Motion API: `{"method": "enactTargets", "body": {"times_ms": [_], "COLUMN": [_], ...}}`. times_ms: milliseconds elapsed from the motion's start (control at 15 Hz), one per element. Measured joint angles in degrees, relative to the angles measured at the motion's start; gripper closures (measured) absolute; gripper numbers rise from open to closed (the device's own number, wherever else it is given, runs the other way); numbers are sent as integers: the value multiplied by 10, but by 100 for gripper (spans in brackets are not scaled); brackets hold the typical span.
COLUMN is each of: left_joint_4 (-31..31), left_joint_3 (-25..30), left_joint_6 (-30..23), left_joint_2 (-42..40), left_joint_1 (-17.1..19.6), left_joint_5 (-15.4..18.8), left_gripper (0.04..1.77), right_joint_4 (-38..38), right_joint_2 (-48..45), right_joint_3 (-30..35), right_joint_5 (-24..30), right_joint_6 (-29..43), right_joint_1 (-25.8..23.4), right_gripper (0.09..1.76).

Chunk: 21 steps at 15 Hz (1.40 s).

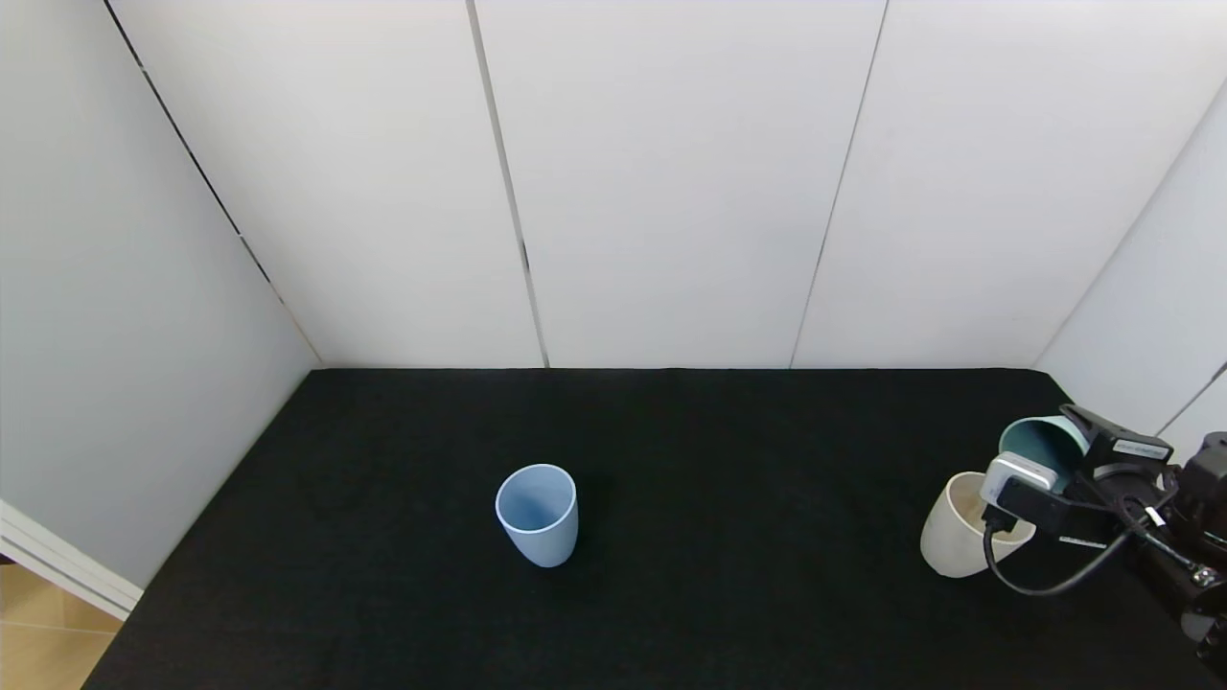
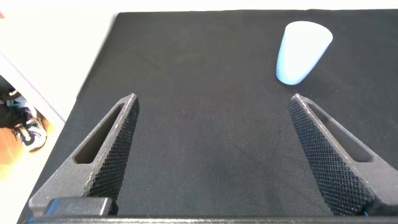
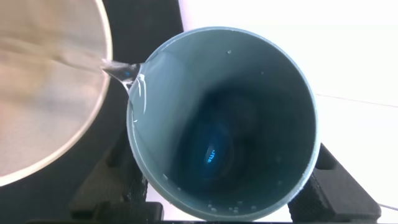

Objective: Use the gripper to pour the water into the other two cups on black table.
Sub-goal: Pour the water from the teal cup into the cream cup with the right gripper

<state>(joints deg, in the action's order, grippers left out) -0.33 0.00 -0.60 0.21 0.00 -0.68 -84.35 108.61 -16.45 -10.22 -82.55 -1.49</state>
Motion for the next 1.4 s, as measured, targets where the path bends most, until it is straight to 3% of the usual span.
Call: {"method": "enactTargets", "body": {"times_ms": [467,867,1133,1400], "left_joint_4": [0,0,0,0], "left_joint_3": [0,0,0,0], "left_joint_6": [0,0,0,0], "left_joint_2": [0,0,0,0], "left_joint_1": [0,0,0,0], "left_joint_5": [0,0,0,0], "left_gripper": [9,9,9,9], "right_joint_4": [3,12,98,219], "right_joint_2": [0,-6,-33,-83], "right_joint_3": [0,-10,-40,-104], "right_joint_5": [3,4,4,4], "right_joint_6": [7,70,134,267], "right_joint_1": [0,6,13,28], "right_gripper": [64,64,64,64]}}
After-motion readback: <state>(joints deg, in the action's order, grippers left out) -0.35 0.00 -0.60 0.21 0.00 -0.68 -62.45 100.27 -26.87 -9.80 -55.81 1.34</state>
